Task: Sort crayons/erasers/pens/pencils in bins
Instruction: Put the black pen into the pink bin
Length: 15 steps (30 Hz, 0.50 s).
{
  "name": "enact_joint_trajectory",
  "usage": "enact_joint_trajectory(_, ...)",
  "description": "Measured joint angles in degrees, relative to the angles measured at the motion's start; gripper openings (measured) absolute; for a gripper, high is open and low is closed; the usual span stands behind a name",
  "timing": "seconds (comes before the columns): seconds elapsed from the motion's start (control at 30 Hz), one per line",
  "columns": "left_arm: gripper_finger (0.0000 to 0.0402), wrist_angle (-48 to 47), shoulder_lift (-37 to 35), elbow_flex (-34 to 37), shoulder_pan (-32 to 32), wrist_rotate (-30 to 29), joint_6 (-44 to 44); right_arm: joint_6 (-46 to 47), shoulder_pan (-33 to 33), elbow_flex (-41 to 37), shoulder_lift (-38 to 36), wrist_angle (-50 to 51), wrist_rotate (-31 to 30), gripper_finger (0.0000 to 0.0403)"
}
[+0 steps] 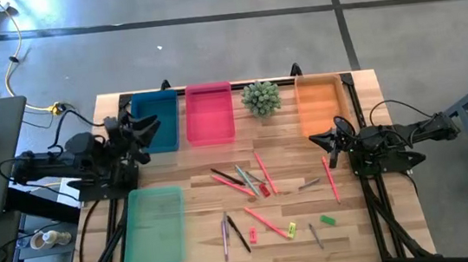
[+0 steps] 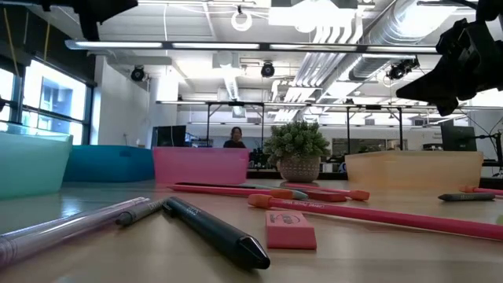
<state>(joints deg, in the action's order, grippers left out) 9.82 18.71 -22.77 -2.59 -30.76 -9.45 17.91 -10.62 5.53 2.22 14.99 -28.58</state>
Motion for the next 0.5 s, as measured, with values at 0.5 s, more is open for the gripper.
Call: enact_joint_trajectory(0.5,0.0127,-27.58,22.74,-20.30,-0.66,0.57,-3.16,-0.12,-0.02,0.00,0.00,0.00,-0.07,0.0000)
